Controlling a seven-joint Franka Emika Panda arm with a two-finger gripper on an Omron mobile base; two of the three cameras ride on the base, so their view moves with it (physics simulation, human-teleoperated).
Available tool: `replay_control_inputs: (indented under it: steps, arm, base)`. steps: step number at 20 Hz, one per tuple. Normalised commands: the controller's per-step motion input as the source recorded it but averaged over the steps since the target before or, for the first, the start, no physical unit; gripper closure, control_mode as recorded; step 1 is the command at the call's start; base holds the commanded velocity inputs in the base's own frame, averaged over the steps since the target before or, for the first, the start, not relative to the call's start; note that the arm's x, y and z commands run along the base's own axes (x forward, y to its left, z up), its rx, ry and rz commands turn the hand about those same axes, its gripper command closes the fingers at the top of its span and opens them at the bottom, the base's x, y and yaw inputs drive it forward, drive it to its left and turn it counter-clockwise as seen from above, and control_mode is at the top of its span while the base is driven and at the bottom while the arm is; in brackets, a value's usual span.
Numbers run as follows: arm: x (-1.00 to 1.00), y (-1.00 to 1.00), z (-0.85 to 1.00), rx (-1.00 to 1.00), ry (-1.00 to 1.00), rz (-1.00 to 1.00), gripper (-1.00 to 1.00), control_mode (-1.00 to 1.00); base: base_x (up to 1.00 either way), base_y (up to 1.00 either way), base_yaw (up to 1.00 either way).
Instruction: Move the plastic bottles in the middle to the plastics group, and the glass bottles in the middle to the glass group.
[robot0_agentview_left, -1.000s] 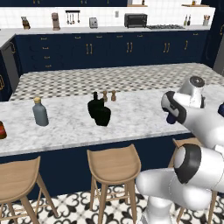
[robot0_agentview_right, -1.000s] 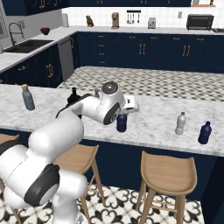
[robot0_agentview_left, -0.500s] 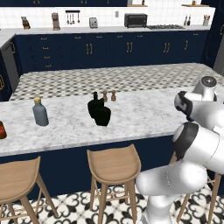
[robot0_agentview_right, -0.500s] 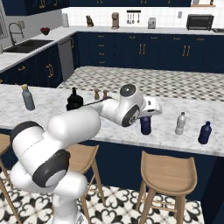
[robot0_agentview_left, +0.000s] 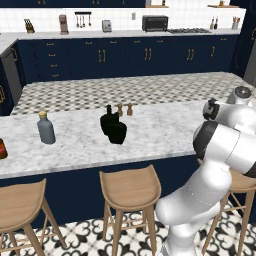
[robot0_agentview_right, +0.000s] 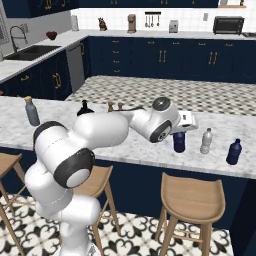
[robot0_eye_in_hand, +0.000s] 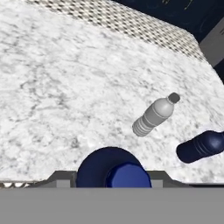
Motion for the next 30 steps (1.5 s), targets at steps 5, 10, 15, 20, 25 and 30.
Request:
replay_control_inputs:
  steps: [5, 10, 15, 20, 25, 30]
  arm:
    - [0.28, -0.12, -0.24, 0.0, 0.0, 0.0, 1.0, -1.0]
    - [0.13, -0.01, -0.38, 0.0, 0.0, 0.02, 1.0, -1.0]
    - [0.16, -0.05, -0.35, 0.0, 0.0, 0.03, 1.0, -1.0]
    - [0.08, -0.12, -0.3, 0.0, 0.0, 0.05, 1.0, -1.0]
    - [0.13, -0.37, -0.17, 0.0, 0.0, 0.06, 1.0, -1.0]
    - [0.23, -0.4, -0.02, 0.0, -0.02, 0.04, 1.0, -1.0]
  base:
    - [0.0, 0.0, 0.0]
    - [0.0, 0.0, 0.0]
    - [0.0, 0.0, 0.0]
    - [0.0, 0.0, 0.0]
    - [0.0, 0.0, 0.0]
    - [0.0, 0.0, 0.0]
